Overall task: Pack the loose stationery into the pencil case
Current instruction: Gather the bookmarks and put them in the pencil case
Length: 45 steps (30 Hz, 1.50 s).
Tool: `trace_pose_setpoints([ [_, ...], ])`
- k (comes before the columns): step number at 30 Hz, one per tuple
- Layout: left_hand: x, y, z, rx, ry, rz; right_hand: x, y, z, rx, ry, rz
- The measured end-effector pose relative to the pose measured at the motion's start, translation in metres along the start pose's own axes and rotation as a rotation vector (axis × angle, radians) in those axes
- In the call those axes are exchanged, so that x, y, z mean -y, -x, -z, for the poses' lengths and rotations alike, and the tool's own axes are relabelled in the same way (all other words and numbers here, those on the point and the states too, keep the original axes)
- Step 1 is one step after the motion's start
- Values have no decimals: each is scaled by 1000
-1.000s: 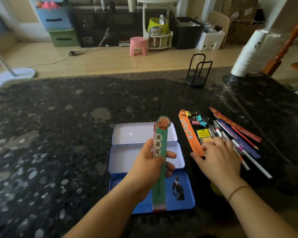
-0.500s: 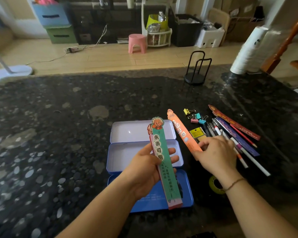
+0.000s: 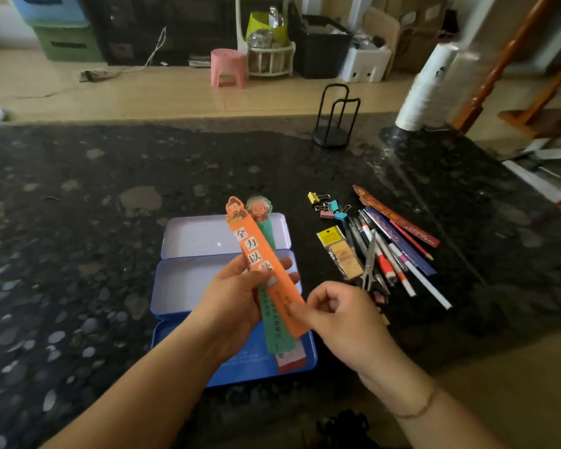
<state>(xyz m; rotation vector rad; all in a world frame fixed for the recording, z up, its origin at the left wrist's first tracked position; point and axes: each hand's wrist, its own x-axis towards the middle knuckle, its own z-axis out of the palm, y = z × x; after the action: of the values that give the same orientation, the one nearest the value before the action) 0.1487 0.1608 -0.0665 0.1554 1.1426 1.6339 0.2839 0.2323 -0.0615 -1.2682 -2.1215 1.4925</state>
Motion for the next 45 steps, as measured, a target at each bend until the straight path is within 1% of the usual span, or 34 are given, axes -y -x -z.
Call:
trace_pose_setpoints([
  [2,1,1,1,-3,-46,-13,0,-2,9,40,185,37],
  [3,1,2,1,-3,-60,-12,-1,-4,18,6,260,67],
  [4,0,2,2,-2,-76,-7,-1,-7,29,-81,320,93],
  [6,-2,3,3,8,-106,4,-8,-25,65,-336,385,116],
  [8,-4,4,3,21,-122,7,-26,-57,112,-547,412,67],
  [9,-5,5,3,25,-122,8,-39,-75,133,-598,430,5],
  [11,-4,5,2,36,-128,9,-65,-107,162,-607,489,-149],
  [13,-2,5,2,44,-139,17,-82,-129,172,-564,567,-253],
  [15,0,5,3,54,-138,35,-91,-141,172,-534,610,-288],
  [19,0,3,4,60,-133,59,-94,-149,169,-558,721,-293],
  [21,0,3,5,53,-145,53,-91,-150,169,-549,692,-323],
  [24,0,3,5,44,-141,61,-89,-151,172,-528,585,-391],
  [27,0,5,4,36,-130,77,-86,-153,175,-526,644,-402],
  [29,0,5,3,36,-130,84,-85,-155,177,-498,667,-441],
  [32,1,4,4,40,-137,90,-88,-159,180,-451,597,-503],
  [34,1,4,4,37,-136,92,-86,-155,183,-512,534,-487],
  [35,1,4,3,38,-134,94,-84,-150,184,-592,473,-446],
  [36,1,4,3,43,-131,93,-79,-141,184,-671,346,-377],
  [37,1,5,3,46,-132,89,-69,-128,180,-718,135,-300],
  [38,0,5,2,46,-134,81,-56,-111,171,-702,-148,-231],
  [39,0,6,2,46,-139,72,-42,-91,157,-608,-422,-170],
  [40,0,6,1,50,-145,60,-27,-68,138,-471,-613,-134],
  [41,1,6,0,54,-152,47,-16,-44,116,-308,-691,-123],
  [43,2,7,-3,59,-163,23,4,-3,73,-13,-634,-143],
  [44,4,8,-4,58,-170,14,8,11,56,81,-559,-157],
  [45,5,8,-5,50,-177,7,11,19,42,127,-478,-173],
])
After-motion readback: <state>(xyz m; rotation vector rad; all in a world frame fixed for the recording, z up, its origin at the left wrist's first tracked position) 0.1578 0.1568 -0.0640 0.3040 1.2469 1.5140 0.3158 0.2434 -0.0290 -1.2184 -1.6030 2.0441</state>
